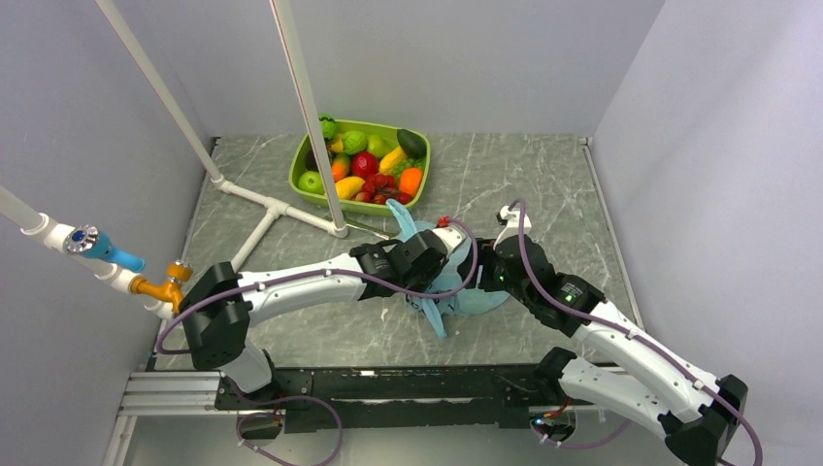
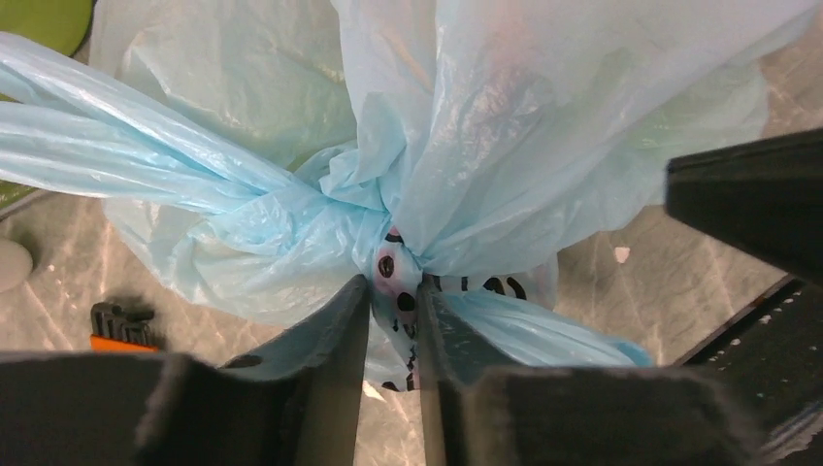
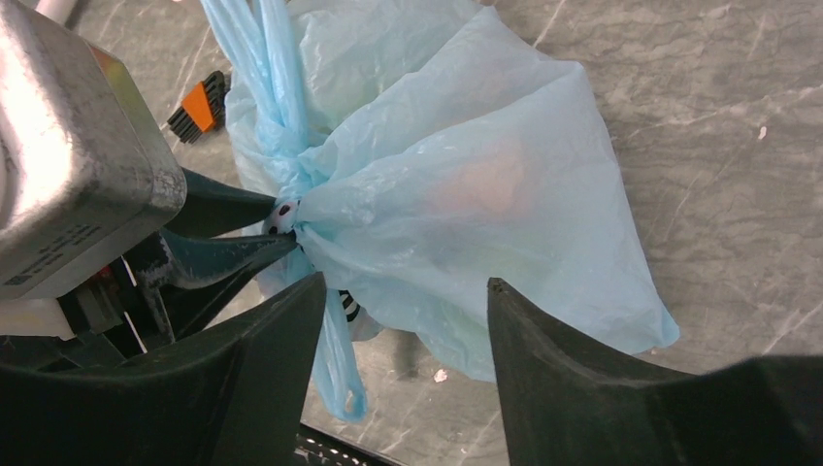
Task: Take the fake fruits out of the plastic bag
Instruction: Untie the plastic bag at the center of the board.
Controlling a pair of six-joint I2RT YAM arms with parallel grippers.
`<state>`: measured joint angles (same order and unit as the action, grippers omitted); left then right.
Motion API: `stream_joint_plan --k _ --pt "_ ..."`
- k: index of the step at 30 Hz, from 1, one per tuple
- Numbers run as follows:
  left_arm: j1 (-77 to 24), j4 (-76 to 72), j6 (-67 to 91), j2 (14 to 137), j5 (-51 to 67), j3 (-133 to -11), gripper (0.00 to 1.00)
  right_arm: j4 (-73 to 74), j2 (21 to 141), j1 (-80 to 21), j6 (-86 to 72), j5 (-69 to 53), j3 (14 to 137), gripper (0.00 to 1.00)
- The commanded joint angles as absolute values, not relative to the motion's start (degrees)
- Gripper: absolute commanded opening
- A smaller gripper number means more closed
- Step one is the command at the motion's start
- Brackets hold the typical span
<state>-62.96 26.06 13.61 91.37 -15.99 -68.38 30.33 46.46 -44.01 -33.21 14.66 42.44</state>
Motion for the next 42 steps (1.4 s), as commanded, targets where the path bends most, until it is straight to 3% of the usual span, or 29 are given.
stream_joint_plan --k 1,2,3,12,23,32,36,42 --pt "-62.84 20.02 9.8 87.17 -12.54 -67.82 0.15 32.76 45.93 -43.99 -32.76 14.56 44.85 0.67" --pt "-62.84 18.71 9.52 85.38 -12.39 -66.94 0.04 33.82 45.99 -43.94 -32.25 14.19 45.71 0.68" --pt "-62.84 17.59 9.3 83.98 -12.56 -66.08 0.0 34.53 45.92 -43.91 -31.84 13.6 46.34 0.68" --pt "-62.69 10.03 5.19 76.78 -8.84 -61.14 0.0 24.07 42.99 -43.95 -39.75 0.65 42.13 0.67" --pt "-62.67 9.74 5.1 76.99 -5.25 -61.35 0.0 22.28 49.55 -44.11 -37.35 3.43 43.52 0.62" --pt "-62.67 11.34 6.68 76.64 -13.01 -62.05 0.0 25.79 46.34 -44.12 -39.14 13.91 42.34 0.34" --pt "-62.62 13.13 8.74 76.49 -21.53 -62.46 0.0 35.18 44.54 -44.09 -44.74 26.14 43.75 0.01" --pt "-62.58 11.93 9.59 74.41 -26.18 -60.89 0.0 45.02 39.64 -43.97 -49.35 37.21 44.37 0.0"
